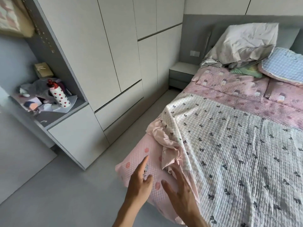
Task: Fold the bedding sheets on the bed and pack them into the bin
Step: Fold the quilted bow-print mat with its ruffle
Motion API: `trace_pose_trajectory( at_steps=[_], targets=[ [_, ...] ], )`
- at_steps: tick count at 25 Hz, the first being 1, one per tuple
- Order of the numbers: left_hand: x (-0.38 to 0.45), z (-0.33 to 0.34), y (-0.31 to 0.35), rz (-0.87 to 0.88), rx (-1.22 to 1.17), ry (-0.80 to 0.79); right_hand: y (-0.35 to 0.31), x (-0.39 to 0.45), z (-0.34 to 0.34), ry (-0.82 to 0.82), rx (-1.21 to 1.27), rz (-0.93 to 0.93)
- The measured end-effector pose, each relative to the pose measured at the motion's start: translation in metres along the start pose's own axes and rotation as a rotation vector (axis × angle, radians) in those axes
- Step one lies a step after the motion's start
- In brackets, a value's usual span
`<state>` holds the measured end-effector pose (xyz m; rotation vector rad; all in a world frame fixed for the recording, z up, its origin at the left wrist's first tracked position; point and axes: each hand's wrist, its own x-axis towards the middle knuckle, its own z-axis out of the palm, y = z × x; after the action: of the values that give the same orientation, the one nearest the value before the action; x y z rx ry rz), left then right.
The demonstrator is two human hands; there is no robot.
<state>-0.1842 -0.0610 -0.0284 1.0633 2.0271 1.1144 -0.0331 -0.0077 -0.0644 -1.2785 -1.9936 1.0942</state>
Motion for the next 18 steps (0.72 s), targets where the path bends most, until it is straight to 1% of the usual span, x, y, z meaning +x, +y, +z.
trace_pose_trajectory(
  at_steps=[3, 5, 7, 9, 11, 13, 14, 16, 18],
  targets=[
    [0.054, -0.006, -0.007, 0.002, 0.032, -0.081, -0.004, 0.049, 0.025, 0.014, 0.026, 0.052],
    [0.087, -0.012, -0.008, 0.012, 0.047, -0.087, -0.016, 0.075, 0.037, 0.017, 0.031, 0.096],
    [0.123, -0.017, -0.003, 0.019, 0.046, -0.151, -0.027, 0.104, 0.044, 0.103, 0.033, 0.124],
    [0.159, -0.021, 0.001, 0.083, 0.060, -0.240, -0.034, 0.136, 0.044, 0.151, -0.030, 0.100],
    [0.204, -0.030, 0.003, 0.133, 0.044, -0.311, -0.046, 0.176, 0.050, 0.202, -0.053, 0.153],
    [0.253, -0.046, -0.004, 0.194, 0.060, -0.393, -0.049, 0.211, 0.072, 0.347, -0.009, 0.152],
    [0.279, -0.054, -0.010, 0.226, 0.082, -0.438, -0.052, 0.227, 0.085, 0.403, -0.031, 0.171],
    [0.320, -0.062, -0.022, 0.264, 0.136, -0.557, -0.052, 0.246, 0.108, 0.500, -0.027, 0.276],
    [0.343, -0.067, -0.028, 0.273, 0.195, -0.662, -0.053, 0.245, 0.124, 0.585, 0.001, 0.360]
  ],
)
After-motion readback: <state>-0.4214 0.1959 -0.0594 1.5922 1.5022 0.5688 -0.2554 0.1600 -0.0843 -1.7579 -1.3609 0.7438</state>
